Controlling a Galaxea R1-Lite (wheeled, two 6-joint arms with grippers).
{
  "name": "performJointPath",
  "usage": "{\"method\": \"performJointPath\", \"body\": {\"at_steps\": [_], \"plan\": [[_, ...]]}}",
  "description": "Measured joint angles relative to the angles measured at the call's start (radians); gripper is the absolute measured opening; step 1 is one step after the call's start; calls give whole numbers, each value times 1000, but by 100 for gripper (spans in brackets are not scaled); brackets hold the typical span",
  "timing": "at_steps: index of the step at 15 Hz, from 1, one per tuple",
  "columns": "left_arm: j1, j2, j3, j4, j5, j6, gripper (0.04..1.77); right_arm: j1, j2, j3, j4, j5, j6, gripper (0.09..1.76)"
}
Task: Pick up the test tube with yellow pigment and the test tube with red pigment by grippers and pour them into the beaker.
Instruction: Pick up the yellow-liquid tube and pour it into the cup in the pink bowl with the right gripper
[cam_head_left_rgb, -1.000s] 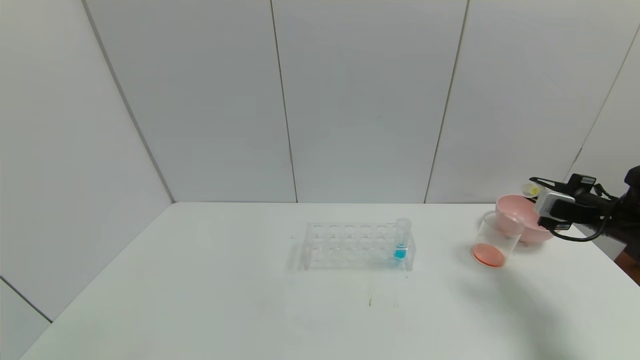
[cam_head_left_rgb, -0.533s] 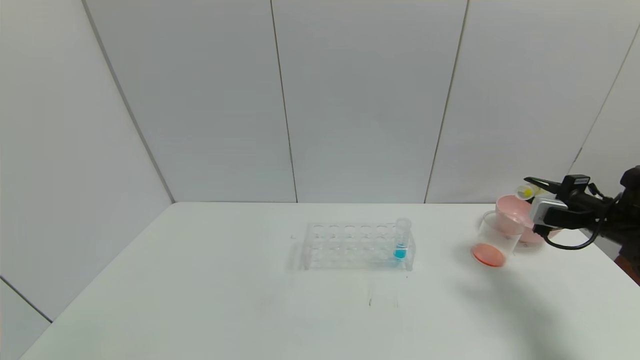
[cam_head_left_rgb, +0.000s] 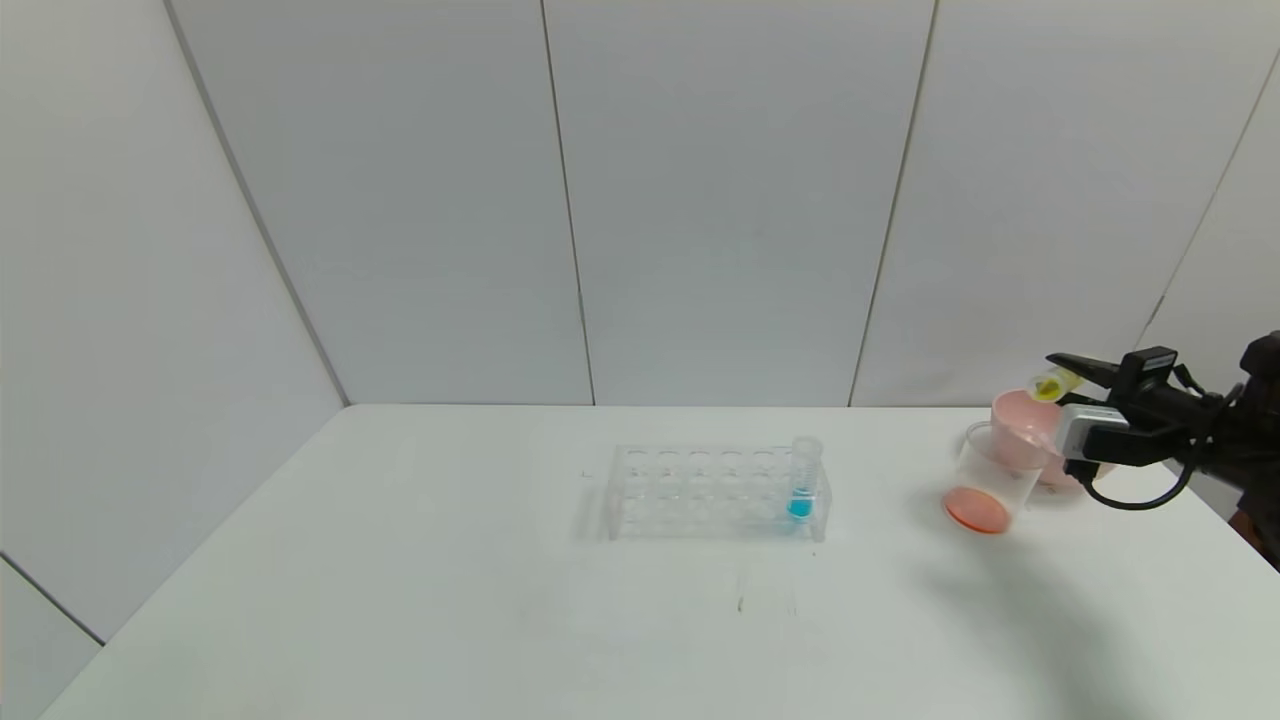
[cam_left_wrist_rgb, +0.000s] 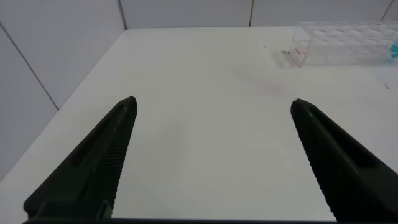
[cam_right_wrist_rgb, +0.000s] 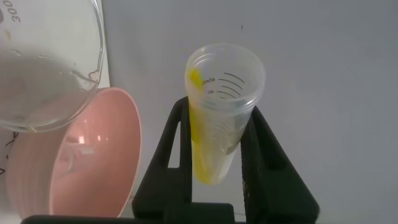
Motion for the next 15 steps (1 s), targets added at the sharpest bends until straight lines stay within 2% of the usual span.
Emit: {"method": "performJointPath", "body": {"at_steps": [6,15], "plan": [[0,0,0,0,0,0,176,3,3,-9,1,-1,-113,51],[0,0,0,0,0,0,176,4,7,-11,3,-8,-147,51]]}}
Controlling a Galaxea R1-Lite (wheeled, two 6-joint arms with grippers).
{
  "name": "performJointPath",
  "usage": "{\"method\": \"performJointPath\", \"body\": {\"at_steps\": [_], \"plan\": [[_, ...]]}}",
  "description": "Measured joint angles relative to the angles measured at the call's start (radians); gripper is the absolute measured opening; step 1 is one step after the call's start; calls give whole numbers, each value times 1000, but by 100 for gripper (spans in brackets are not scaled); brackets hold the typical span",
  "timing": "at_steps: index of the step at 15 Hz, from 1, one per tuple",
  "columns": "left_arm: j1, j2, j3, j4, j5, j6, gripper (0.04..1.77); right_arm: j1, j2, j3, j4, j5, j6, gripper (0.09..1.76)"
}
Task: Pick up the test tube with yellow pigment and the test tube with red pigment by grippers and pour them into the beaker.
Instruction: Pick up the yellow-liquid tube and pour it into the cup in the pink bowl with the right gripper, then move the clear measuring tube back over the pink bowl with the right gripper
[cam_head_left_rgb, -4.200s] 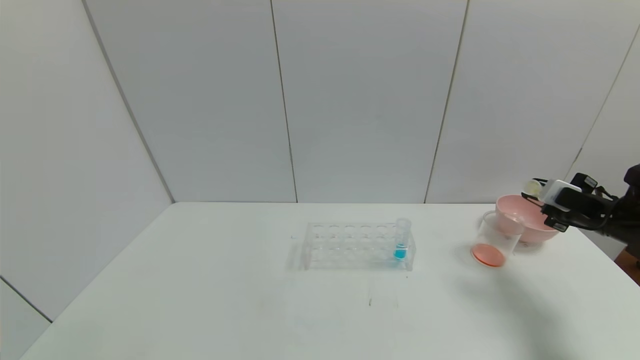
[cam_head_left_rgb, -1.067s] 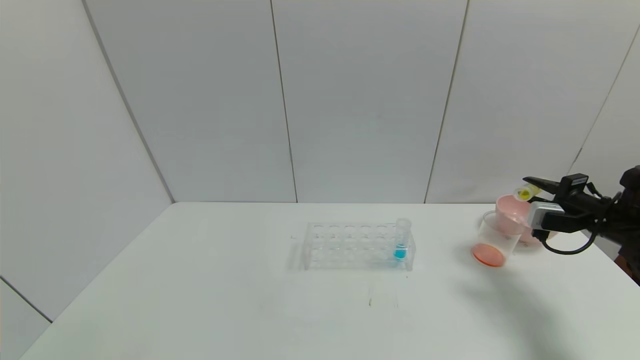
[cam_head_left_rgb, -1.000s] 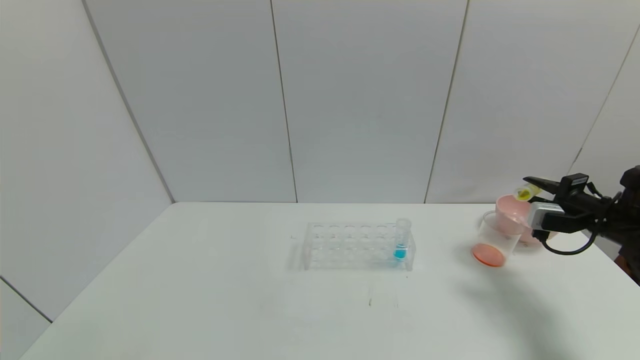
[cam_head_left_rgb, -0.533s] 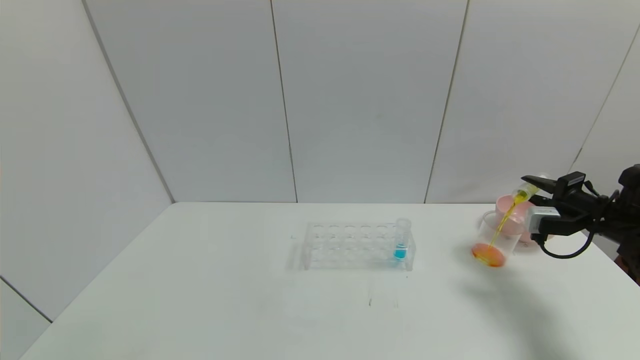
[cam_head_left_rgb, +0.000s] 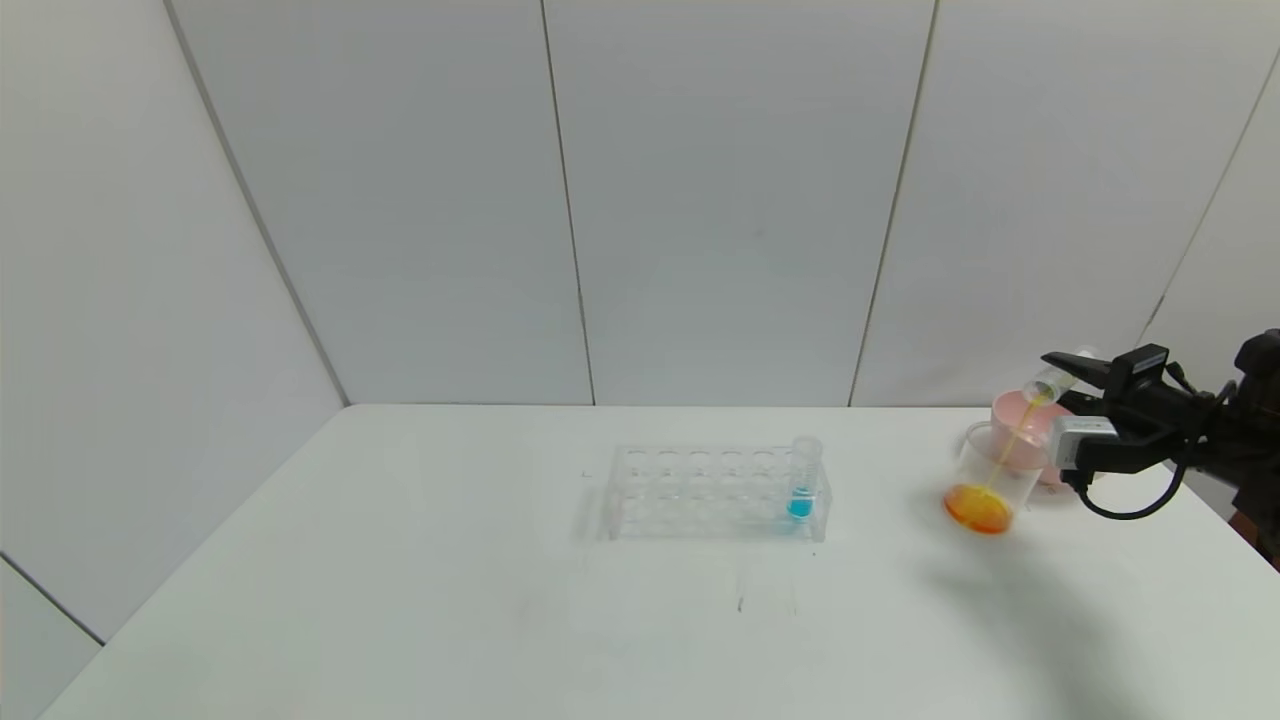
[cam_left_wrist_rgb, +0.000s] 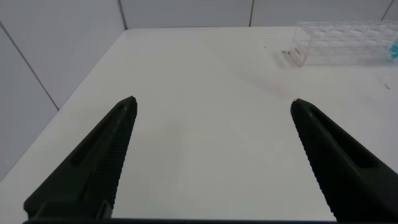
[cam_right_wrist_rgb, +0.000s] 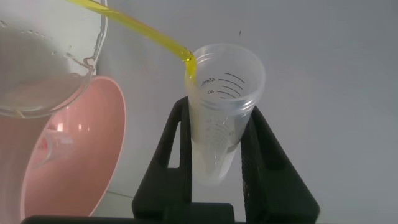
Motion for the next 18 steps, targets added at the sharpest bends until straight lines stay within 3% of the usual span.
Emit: {"method": "performJointPath", "body": {"at_steps": [9,12,14,18], "plan": [[0,0,0,0,0,0,176,1,0,-7,3,-36,-32,51],[0,0,0,0,0,0,176,7,0,-14,7,-61,10,51],[0,0,0,0,0,0,176,11,-5,-31,25,-104,141,51],[0,0,0,0,0,0,176,24,-23,-113,174,-290,600,51]]}}
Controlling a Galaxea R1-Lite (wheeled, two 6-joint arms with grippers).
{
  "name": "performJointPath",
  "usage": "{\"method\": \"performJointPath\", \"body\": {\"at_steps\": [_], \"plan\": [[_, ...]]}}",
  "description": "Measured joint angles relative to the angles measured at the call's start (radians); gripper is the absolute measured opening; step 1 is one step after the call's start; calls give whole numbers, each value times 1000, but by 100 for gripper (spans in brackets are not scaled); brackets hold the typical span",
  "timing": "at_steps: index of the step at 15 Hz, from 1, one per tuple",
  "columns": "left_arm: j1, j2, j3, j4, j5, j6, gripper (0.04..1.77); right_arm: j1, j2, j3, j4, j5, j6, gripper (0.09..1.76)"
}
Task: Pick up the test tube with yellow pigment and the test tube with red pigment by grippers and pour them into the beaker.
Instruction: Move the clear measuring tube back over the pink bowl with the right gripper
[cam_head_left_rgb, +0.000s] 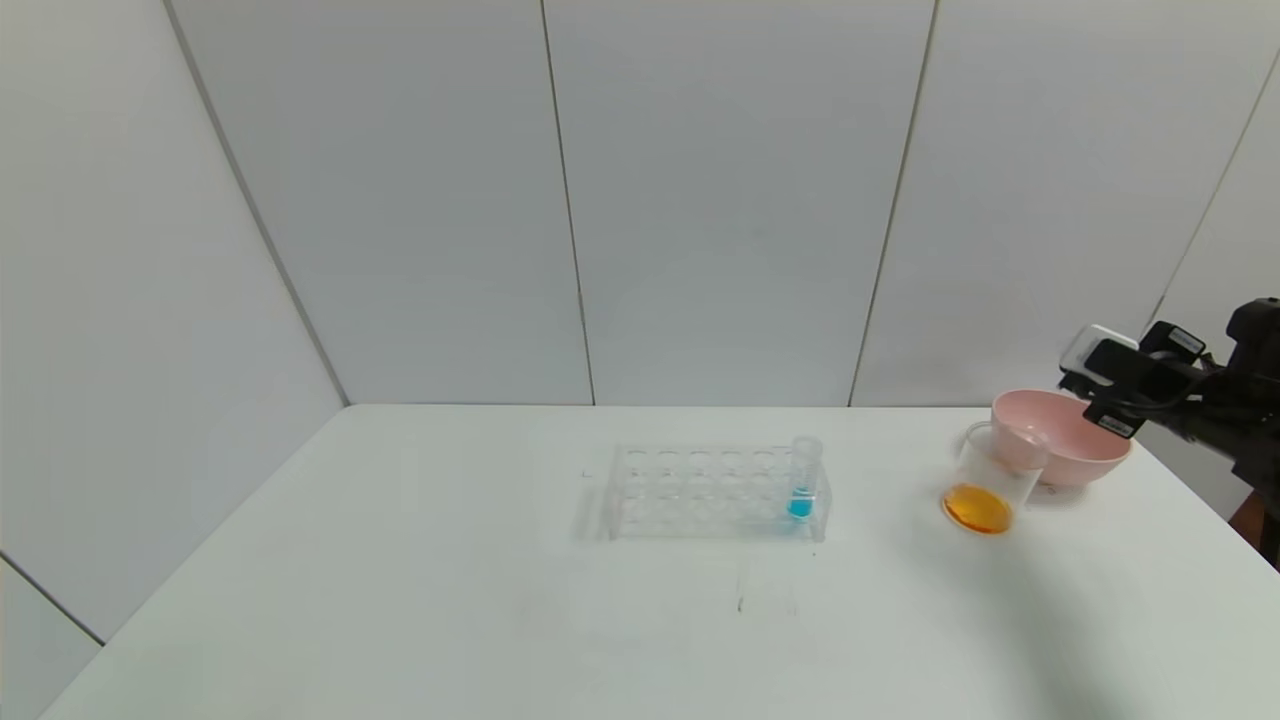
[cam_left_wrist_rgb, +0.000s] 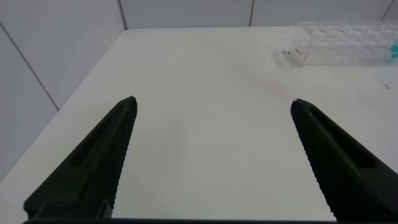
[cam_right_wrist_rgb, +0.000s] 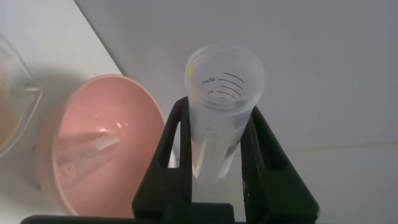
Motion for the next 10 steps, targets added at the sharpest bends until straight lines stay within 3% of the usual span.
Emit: {"method": "performJointPath", "body": {"at_steps": [2,6,8,10], "plan": [[0,0,0,0,0,0,176,16,-6,-42,55,-91,296,51],[0,0,0,0,0,0,176,36,8,-92,77,-168,800,51],[0,0,0,0,0,0,176,37,27,-95,78,-228,948,51],[0,0,0,0,0,0,176,29,54,-91,76,-264,988,51]]}}
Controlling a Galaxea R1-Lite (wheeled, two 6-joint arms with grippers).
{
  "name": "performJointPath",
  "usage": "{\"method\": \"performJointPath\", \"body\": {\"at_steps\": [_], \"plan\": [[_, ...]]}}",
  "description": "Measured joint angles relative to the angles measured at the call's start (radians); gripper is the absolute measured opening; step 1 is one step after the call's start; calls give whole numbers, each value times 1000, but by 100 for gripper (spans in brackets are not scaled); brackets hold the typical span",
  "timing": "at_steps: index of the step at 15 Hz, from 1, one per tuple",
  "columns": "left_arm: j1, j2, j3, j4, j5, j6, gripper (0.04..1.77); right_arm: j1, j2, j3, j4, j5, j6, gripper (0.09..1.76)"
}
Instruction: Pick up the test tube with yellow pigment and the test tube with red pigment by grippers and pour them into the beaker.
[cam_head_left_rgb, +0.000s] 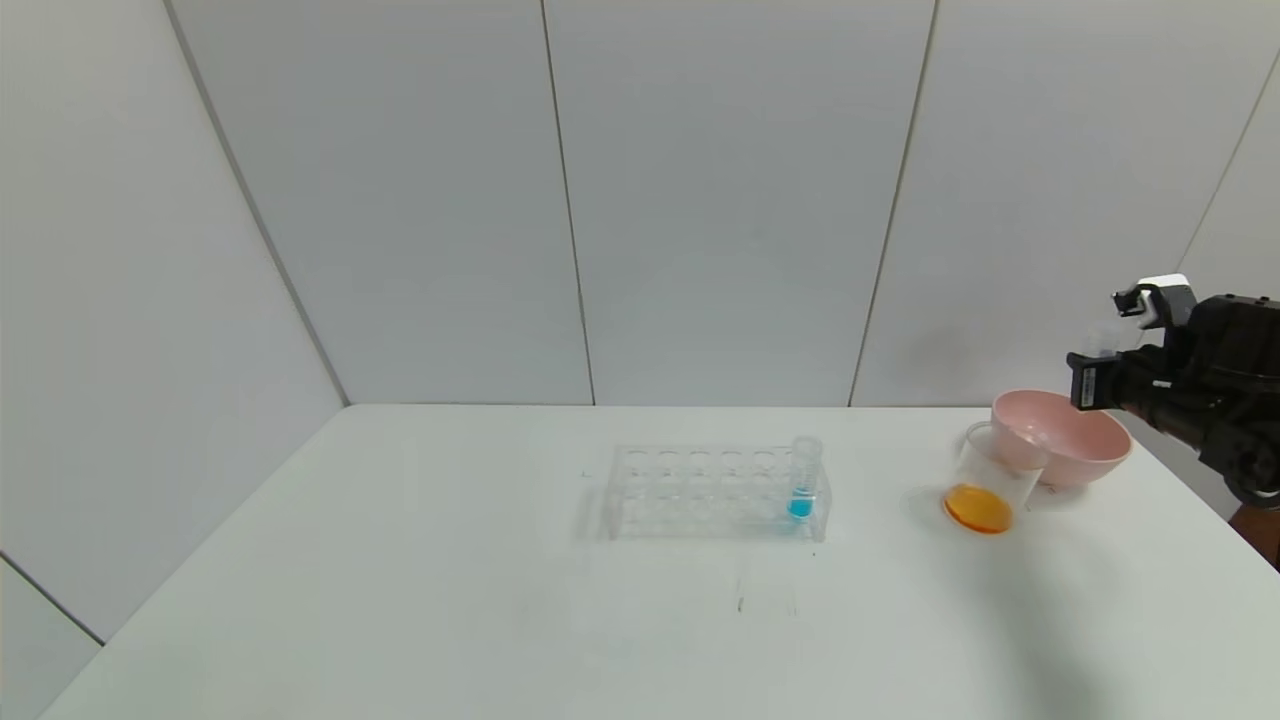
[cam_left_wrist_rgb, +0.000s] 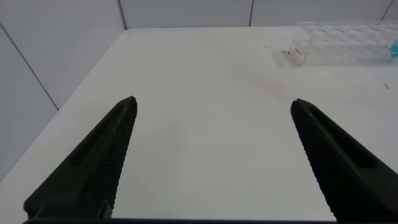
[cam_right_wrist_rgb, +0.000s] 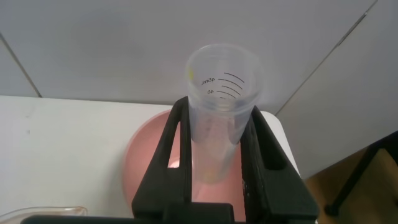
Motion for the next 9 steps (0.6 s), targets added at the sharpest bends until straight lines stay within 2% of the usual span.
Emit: {"method": "performJointPath", "body": {"at_steps": [2,5,9], "plan": [[0,0,0,0,0,0,176,-12,20,6,-9,-3,2,52],[0,0,0,0,0,0,176,-16,30,13,-16,-3,4,90],[0,0,0,0,0,0,176,-18,0,30,-7,-11,7,123]]}}
